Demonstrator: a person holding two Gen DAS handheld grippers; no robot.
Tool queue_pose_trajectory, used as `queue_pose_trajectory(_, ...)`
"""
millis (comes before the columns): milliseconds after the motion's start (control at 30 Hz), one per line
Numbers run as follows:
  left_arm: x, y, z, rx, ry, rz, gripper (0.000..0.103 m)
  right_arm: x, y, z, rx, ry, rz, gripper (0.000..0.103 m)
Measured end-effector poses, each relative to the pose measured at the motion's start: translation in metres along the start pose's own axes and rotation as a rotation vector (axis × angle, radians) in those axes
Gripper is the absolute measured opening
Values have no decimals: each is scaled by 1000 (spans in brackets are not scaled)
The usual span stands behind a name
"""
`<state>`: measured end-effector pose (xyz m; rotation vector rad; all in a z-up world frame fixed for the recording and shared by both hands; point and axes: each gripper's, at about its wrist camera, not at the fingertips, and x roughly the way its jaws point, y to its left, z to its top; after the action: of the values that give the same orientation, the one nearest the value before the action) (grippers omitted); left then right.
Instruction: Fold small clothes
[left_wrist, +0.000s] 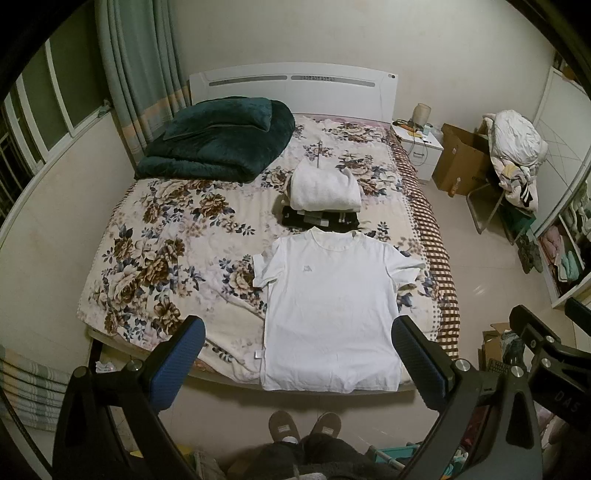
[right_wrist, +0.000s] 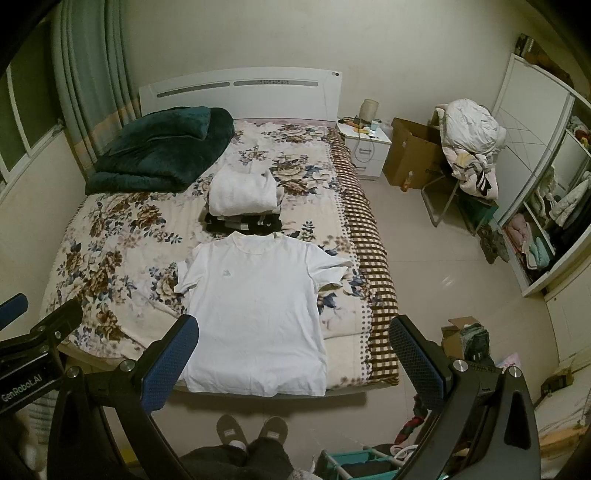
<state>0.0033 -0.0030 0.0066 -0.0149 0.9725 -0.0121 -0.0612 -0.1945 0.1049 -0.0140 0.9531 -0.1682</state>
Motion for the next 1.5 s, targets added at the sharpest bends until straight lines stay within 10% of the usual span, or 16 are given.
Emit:
queue_pose_trajectory(433,3,-8,10,7,-27,20,103,13,-2,1,16,16,-4,103)
queue_pose_trajectory(600,65,-11,25,31,-93,73,103,59,-12,-6,86,41,-10,103)
queue_pose_trajectory(1000,271,-34,44,6,88,224,103,352,-179,-43,587,267,8,103)
queue_pose_trajectory(1200,403,-54,36,-72,245,299,103,569,-241,-81,919,401,212,82)
queue_pose_trajectory(1500,552,-63,-2,-163,418,327,103,809,-235,-141,1397,447,510,82)
